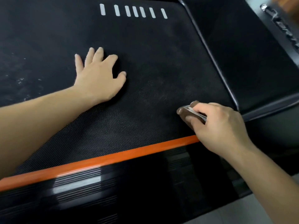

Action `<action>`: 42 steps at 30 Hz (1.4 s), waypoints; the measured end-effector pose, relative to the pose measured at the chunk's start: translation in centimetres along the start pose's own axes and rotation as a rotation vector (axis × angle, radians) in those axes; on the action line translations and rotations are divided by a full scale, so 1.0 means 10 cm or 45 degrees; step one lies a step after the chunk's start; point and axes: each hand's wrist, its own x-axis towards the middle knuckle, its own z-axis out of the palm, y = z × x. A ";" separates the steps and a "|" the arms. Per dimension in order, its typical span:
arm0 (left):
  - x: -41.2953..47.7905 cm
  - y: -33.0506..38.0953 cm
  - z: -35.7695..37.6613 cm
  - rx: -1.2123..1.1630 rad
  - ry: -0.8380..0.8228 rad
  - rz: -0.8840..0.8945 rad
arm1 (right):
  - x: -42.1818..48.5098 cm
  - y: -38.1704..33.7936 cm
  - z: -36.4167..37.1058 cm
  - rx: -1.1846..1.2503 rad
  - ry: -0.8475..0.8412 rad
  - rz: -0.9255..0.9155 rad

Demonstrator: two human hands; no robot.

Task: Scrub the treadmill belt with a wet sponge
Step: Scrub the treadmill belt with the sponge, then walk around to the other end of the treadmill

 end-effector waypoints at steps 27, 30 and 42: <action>-2.55 -1.42 -1.21 0.175 0.175 -0.333 | -0.38 -2.10 0.32 1.111 -0.232 -0.663; -3.00 -1.61 -1.27 0.227 0.224 -0.409 | -0.58 -2.47 0.39 1.025 -0.218 -0.813; -4.10 -2.72 -1.39 0.340 0.336 -0.366 | -1.37 -3.86 0.72 0.774 -0.122 -1.146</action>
